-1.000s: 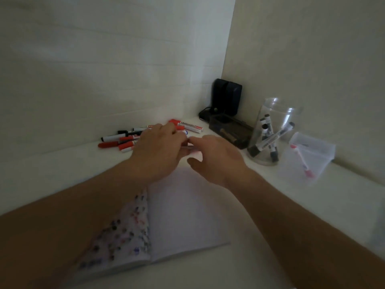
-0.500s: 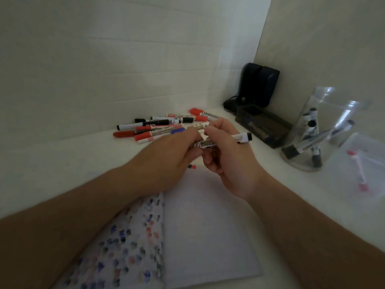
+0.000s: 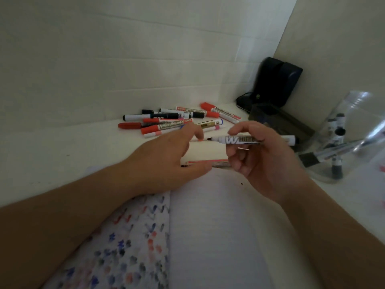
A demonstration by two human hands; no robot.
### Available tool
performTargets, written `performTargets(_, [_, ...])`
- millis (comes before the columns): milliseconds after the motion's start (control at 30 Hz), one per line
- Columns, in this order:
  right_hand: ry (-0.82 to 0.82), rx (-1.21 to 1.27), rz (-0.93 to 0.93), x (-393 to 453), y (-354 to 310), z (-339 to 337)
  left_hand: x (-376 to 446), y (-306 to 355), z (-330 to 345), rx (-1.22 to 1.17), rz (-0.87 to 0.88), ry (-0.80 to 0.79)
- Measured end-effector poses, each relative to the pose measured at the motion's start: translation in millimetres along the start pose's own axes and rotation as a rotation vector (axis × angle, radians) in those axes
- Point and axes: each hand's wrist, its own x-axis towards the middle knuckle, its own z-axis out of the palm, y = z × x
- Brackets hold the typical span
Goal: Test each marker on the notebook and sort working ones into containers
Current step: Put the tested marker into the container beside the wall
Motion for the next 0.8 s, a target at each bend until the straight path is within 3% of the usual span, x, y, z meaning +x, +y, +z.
performTargets(100, [0.084, -0.243, 0.006, -4.1, 1.1, -9.3, 0.2, -6.3, 2.5, 0.135, -0.045, -0.117])
performTargets(200, [0.128, -0.439, 0.013, -1.7, 10.1, -6.8, 3.2, -8.0, 5.0, 0.134, -0.068, -0.123])
performTargets(500, [0.190, -0.454, -0.019, 0.3, 15.1, -1.7, 2.9, -6.6, 3.5, 0.068, -0.071, -0.141])
performTargets(800, [0.232, -0.597, 0.086, -0.8, 19.7, 4.3, 4.9, -4.8, 3.3, 0.107, -0.116, -0.189])
